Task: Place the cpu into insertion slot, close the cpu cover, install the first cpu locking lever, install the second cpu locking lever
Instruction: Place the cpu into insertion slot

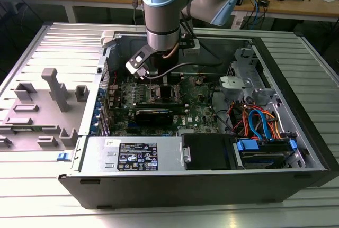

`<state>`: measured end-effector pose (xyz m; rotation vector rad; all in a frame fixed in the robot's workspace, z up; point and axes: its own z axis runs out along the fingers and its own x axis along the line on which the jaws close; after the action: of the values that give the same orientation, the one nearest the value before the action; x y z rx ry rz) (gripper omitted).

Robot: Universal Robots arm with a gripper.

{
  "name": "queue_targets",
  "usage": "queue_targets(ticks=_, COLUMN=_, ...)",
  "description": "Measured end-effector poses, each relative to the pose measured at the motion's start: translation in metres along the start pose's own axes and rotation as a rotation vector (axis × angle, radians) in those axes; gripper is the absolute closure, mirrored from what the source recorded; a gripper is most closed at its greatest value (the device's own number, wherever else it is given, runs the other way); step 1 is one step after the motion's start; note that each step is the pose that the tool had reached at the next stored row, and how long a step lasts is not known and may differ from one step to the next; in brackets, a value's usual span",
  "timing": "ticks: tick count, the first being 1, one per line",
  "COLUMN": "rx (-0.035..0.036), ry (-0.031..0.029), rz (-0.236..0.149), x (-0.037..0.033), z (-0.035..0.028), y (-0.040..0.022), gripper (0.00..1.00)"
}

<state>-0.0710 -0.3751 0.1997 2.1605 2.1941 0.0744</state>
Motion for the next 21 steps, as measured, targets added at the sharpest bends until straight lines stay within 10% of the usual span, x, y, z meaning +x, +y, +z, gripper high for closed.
queue_targets(ticks=21, rx=0.0048, ry=0.0001, rz=0.0, x=0.0011, z=0.0003, y=0.0007, gripper=0.38)
